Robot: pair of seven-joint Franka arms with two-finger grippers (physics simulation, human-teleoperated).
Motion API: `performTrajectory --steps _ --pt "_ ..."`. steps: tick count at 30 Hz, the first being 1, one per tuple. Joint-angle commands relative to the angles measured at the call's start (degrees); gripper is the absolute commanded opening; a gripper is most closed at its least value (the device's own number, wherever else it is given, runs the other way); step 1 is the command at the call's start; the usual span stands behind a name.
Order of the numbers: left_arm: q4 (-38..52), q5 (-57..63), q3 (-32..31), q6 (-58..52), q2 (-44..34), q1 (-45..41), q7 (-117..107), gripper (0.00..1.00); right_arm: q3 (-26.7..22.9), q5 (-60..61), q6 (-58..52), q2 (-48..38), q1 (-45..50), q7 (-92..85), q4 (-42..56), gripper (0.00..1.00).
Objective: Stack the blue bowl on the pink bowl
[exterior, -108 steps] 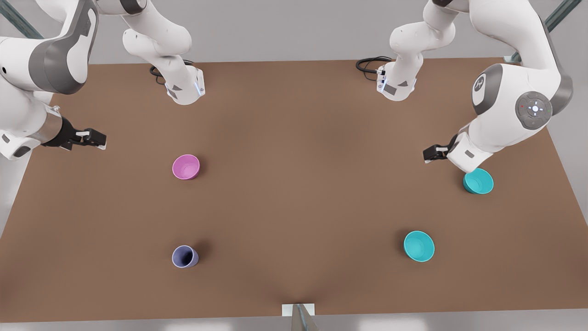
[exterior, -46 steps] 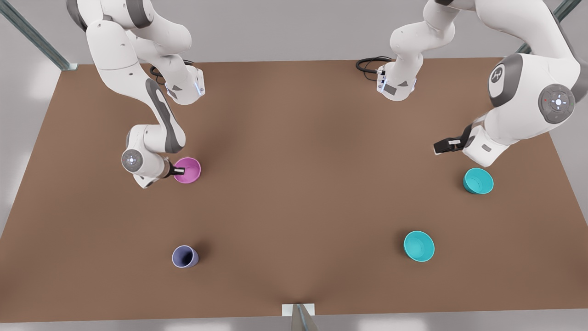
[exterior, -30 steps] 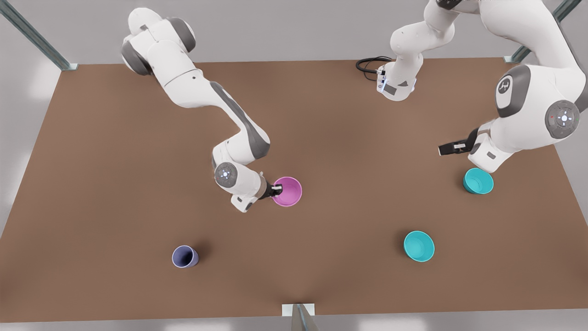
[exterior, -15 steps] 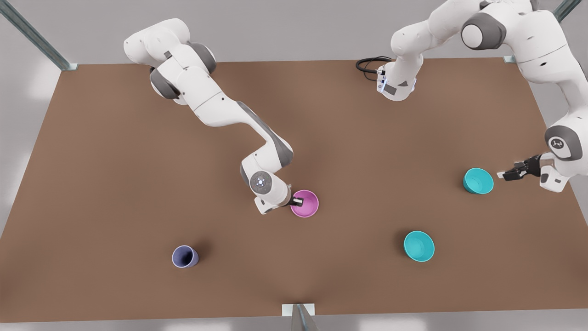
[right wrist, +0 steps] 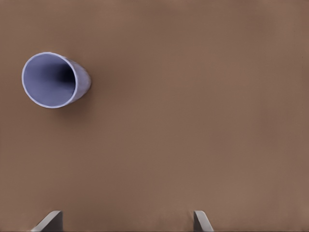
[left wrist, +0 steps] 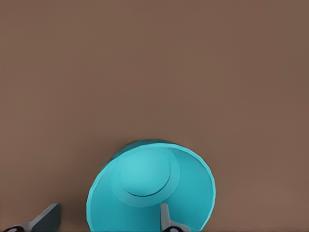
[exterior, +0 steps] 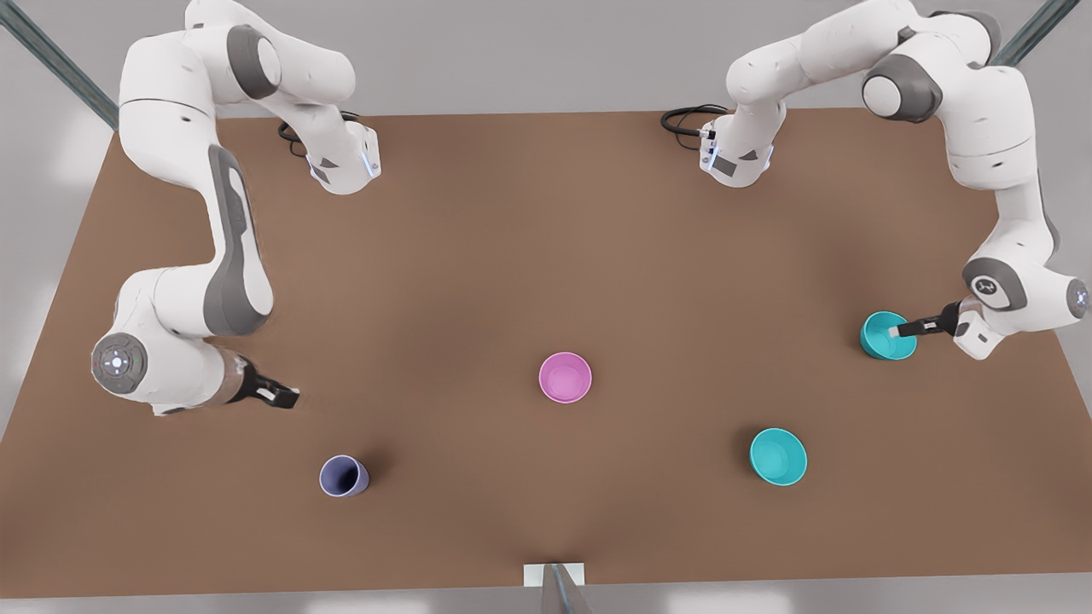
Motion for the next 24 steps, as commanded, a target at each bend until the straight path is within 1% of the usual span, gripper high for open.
performTrajectory --steps 1,2,4,5,6,7,8,9,10,11,12,13,17,18,19,20,22,24 --pt "0.01 -0.24 0.01 2.88 0.47 0.27 18.09 1.00 -0.20 -5.73 -11.16 -2.57 -0.95 -41.78 0.36 1.00" --pt "0.01 -0.24 0.01 3.85 0.55 0.27 18.09 1.00 -0.02 -9.15 -14.41 -7.22 -0.86 -41.69 1.14 1.00" --pt "0.01 -0.24 0.01 3.85 0.64 0.44 18.09 0.99 -0.37 -9.69 -16.09 -12.67 0.63 -41.34 0.28 1.00" --pt "0.01 -0.24 -0.08 3.85 1.17 0.44 18.00 0.94 -0.46 -9.51 -15.39 -18.12 1.07 -39.77 -4.64 1.00" --pt "0.10 -0.33 0.01 3.94 1.70 0.44 18.00 0.91 -0.46 -8.98 -13.11 -20.94 1.16 -35.54 -8.95 1.00" --pt "0.01 -0.33 0.00 3.94 1.70 0.44 18.00 0.84 -0.37 -8.63 -11.61 -21.13 1.16 -35.10 -10.28 1.00" --pt "0.01 -0.33 0.00 3.94 1.70 0.44 18.00 0.71 -0.46 -8.54 -11.61 -19.81 1.95 -35.01 -9.93 1.00" --pt "0.10 -0.33 -0.08 3.94 1.70 0.44 18.00 0.63 -0.46 -8.10 -11.43 -17.78 1.95 -34.84 -9.31 1.00" --pt "0.10 -0.33 0.01 3.94 1.70 0.44 17.91 0.49 -0.46 -8.10 -11.43 -17.61 1.95 -34.66 -9.31 1.00" --pt "0.10 -0.24 -0.08 3.94 1.43 0.62 17.82 0.32 -0.46 -7.75 -11.17 -17.26 1.95 -34.57 -9.31 1.00" --pt "0.10 -0.24 -0.08 3.94 1.43 0.71 17.82 0.24 -0.55 -5.30 -6.98 -16.47 0.21 -35.79 -8.96 1.00" --pt "0.10 -0.24 -0.08 3.85 1.43 0.71 17.91 0.21 -0.55 -1.96 -4.49 -15.59 -1.83 -36.68 -8.78 1.00" --pt "0.10 -0.24 -0.08 3.76 0.73 0.35 17.56 0.21 -0.55 -2.65 -3.79 -15.76 -1.83 -36.77 -8.96 1.00" --pt "0.10 -0.24 -0.08 3.06 -1.11 -0.52 15.02 0.21 -0.55 -2.65 -3.79 -15.76 -1.83 -36.77 -9.22 1.00" --pt "0.10 -0.24 -0.08 -0.27 -3.66 -2.45 9.75 0.21 -0.46 -2.65 -3.79 -15.76 -1.74 -36.77 -9.22 1.00" --pt "0.10 -0.24 -0.08 -3.53 -6.12 -4.83 4.48 0.21 -0.46 -2.65 -3.79 -15.67 -1.74 -36.77 -9.31 1.00" --pt "0.10 -0.33 -0.08 -9.16 -10.78 -13.17 -4.67 0.21 -0.46 -2.57 -3.79 -15.67 -1.74 -36.77 -9.31 1.00" --pt "0.10 -0.24 -0.17 -13.20 -13.77 -26.70 -21.88 0.21 -0.37 -2.65 -3.79 -15.59 -1.65 -36.68 -9.31 1.00"
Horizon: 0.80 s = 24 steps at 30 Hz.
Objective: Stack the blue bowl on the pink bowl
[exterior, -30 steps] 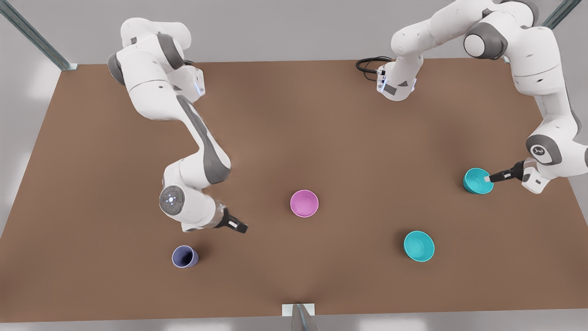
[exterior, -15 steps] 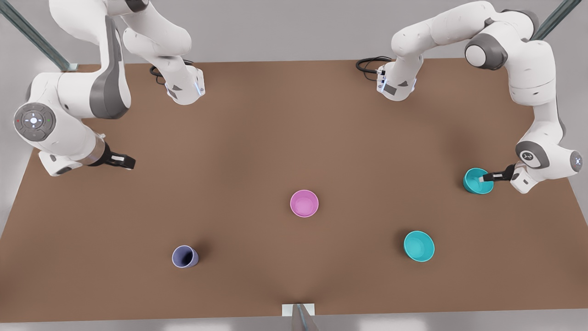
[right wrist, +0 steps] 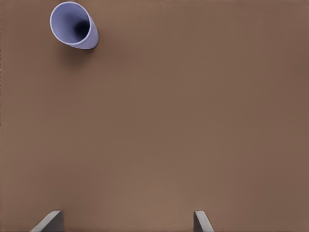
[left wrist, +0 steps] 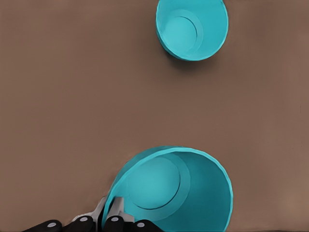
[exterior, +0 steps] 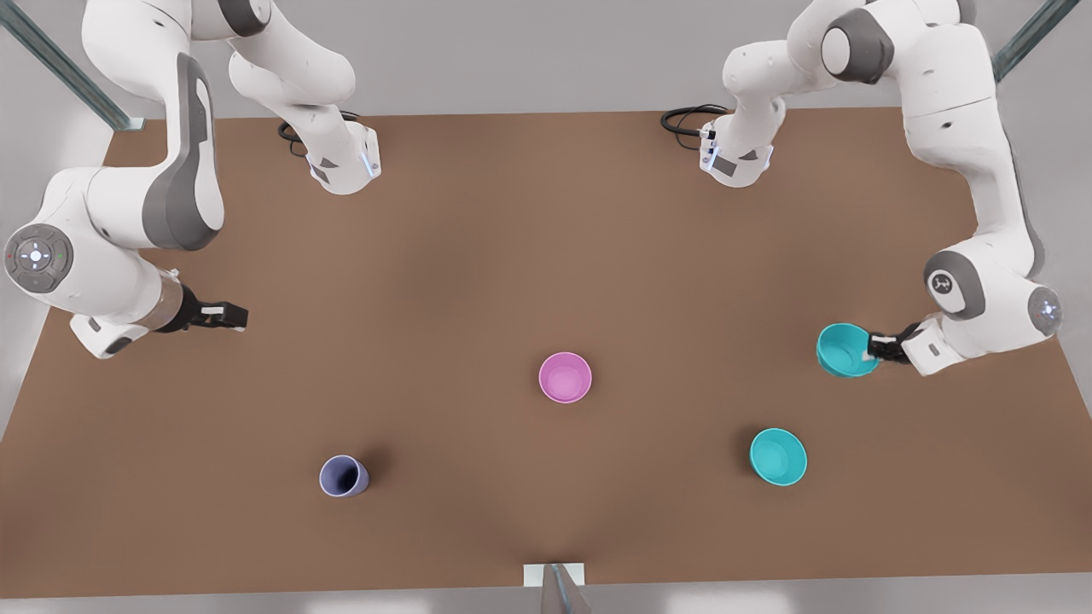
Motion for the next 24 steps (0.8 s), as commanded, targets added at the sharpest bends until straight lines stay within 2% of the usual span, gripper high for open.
performTrajectory --steps 1,2,3,5,8,10,12,24 --pt "0.89 -0.23 -0.36 -8.51 -0.84 -9.82 -34.79 0.21 0.03 0.22 0.75 -0.02 0.08 -9.58 0.03 1.00" --pt "5.19 -0.23 -0.53 -8.51 0.84 -16.60 -42.61 0.21 0.03 0.22 0.75 -0.02 0.08 -9.58 0.03 1.00" --pt "9.94 -1.20 -1.59 -8.59 3.82 -19.50 -49.82 0.21 0.03 0.22 0.75 0.07 0.08 -9.58 0.03 1.00" --pt "19.25 -1.47 -5.28 -8.68 10.85 -23.63 -60.19 0.21 0.03 0.22 0.75 0.07 0.08 -9.58 0.03 1.00" --pt "32.27 -1.73 -6.07 -8.59 19.47 -29.44 -72.07 0.21 0.03 0.22 0.75 0.07 0.08 -9.58 0.03 1.00" --pt "37.27 -1.82 -6.33 -7.98 23.24 -29.97 -74.61 0.21 0.12 0.22 0.75 0.07 0.08 -9.58 -0.15 1.00" --pt "38.42 -2.95 -6.42 -2.45 25.71 -30.84 -76.64 0.21 0.12 0.22 0.75 0.07 0.08 -9.58 -0.15 1.00" --pt "37.98 -4.28 -7.57 -2.35 29.14 -33.04 -79.01 0.21 0.21 0.22 0.75 0.24 0.52 -9.49 -0.15 1.00"
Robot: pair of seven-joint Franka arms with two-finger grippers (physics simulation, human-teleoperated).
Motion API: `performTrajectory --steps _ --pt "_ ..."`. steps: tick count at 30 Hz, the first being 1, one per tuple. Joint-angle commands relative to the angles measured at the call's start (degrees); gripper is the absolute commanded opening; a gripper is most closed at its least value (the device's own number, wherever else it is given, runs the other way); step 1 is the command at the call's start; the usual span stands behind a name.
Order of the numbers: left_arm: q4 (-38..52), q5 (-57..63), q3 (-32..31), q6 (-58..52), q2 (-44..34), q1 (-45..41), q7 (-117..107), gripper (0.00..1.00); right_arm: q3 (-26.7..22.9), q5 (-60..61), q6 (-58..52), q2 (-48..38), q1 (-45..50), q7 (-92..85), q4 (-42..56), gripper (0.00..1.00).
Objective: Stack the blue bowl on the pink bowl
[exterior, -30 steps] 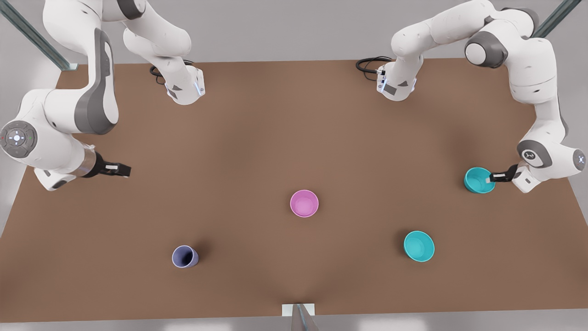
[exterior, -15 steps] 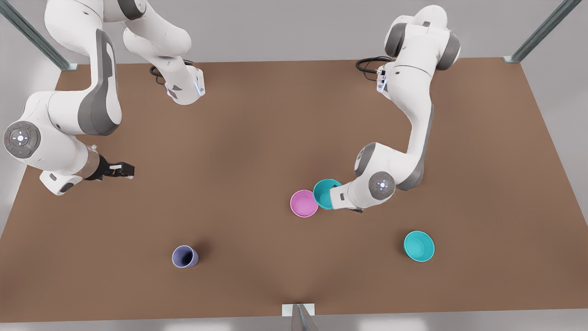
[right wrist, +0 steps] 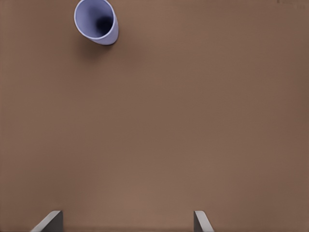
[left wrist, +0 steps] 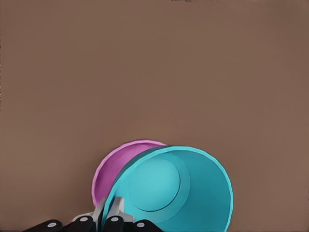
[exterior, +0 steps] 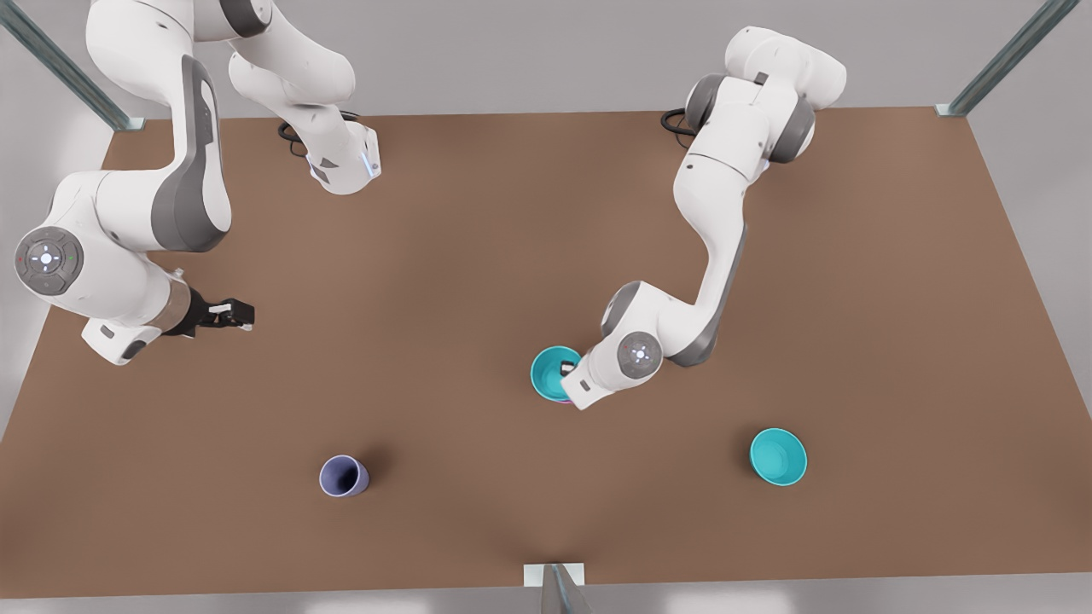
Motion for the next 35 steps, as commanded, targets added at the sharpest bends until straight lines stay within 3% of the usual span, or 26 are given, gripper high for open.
performTrajectory --steps 1,20,21,22,24,27,28,29,31,32,35 --pt "-0.07 -0.22 -0.02 -0.76 0.01 0.04 -24.16 0.21 0.01 0.04 -0.02 -0.06 0.00 -2.47 -0.06 1.00" --pt "-2.18 0.13 -0.02 -2.52 -0.43 0.57 -23.98 0.21 0.01 -0.05 0.07 0.30 0.71 -1.95 0.12 1.00" --pt "-2.18 0.13 -0.02 -2.52 -0.43 0.92 -23.81 0.69 0.01 -0.05 0.07 0.30 0.88 -1.95 0.03 1.00" --pt "-2.18 0.13 -0.02 -3.57 -0.43 1.01 -22.67 1.00 0.01 -0.05 0.07 0.30 0.88 -1.86 0.12 1.00" --pt "-2.01 0.30 0.41 -13.05 -4.73 1.89 -22.40 1.00 0.01 -0.05 0.07 0.30 0.88 -1.86 0.12 1.00" --pt "-0.51 7.77 0.42 -35.30 -24.85 11.46 -19.69 1.00 0.01 -0.05 0.07 0.30 0.88 -1.86 0.03 1.00" --pt "-0.42 13.56 0.50 -38.46 -28.28 13.05 -3.63 1.00 0.01 -0.05 0.07 0.30 0.88 -1.86 0.12 1.00" --pt "-0.34 18.22 0.68 -40.31 -28.38 13.31 8.59 1.00 0.01 -0.05 0.07 0.30 0.88 -1.86 0.03 1.00" --pt "-1.30 18.23 0.86 -40.23 -30.39 16.30 9.85 1.00 0.01 -0.05 0.07 0.30 0.88 -1.86 0.03 1.00" --pt "-10.07 18.06 1.73 -34.53 -36.53 16.57 9.77 1.00 0.01 -0.05 0.07 0.30 0.88 -1.86 0.03 1.00" --pt "-12.90 17.97 1.65 -34.60 -38.75 16.74 9.50 1.00 0.01 -0.05 0.25 0.30 1.32 -1.77 0.03 1.00"
